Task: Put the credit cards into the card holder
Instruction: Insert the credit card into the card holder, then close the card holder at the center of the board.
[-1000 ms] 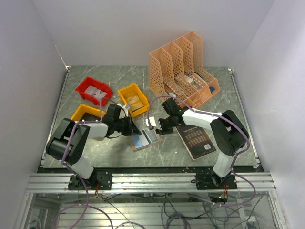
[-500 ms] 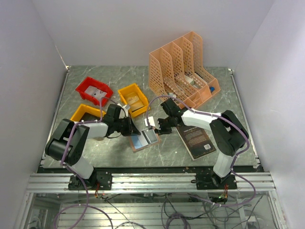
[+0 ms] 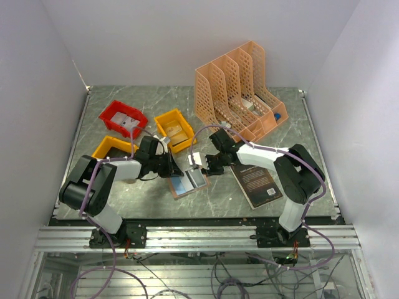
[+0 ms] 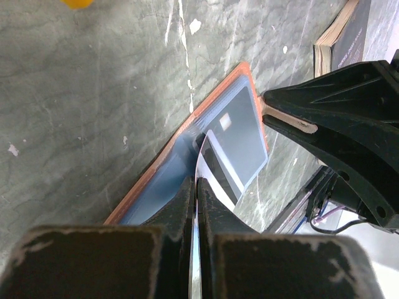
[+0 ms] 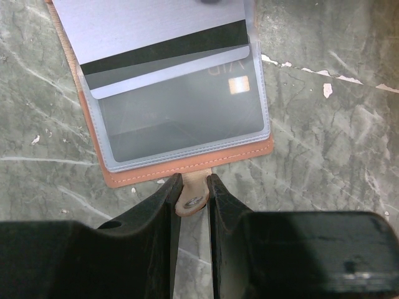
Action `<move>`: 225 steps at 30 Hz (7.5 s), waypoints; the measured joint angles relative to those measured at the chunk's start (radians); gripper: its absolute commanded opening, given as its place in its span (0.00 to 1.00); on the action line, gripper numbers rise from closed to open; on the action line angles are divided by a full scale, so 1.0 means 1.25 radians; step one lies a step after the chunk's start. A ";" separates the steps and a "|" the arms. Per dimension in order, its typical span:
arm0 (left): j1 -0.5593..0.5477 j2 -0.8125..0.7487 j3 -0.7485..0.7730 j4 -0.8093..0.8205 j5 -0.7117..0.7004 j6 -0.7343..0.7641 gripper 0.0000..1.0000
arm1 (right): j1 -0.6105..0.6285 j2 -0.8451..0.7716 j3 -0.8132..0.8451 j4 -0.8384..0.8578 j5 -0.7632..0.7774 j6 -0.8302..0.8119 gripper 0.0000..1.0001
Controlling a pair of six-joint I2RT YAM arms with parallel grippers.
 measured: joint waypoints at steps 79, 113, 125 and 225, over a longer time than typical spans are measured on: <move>-0.014 0.032 0.018 0.003 -0.015 0.008 0.25 | 0.307 0.045 0.047 0.161 0.224 0.162 0.04; -0.018 -0.084 0.015 -0.073 -0.089 0.025 0.46 | 0.199 -0.009 0.022 0.121 0.228 0.108 0.10; -0.018 -0.214 -0.023 -0.076 -0.128 0.020 0.13 | 0.106 -0.058 0.027 0.104 0.080 0.232 0.63; -0.109 -0.672 -0.376 -0.137 -0.236 -0.300 0.58 | -0.093 0.177 0.223 -0.131 -0.167 0.461 0.29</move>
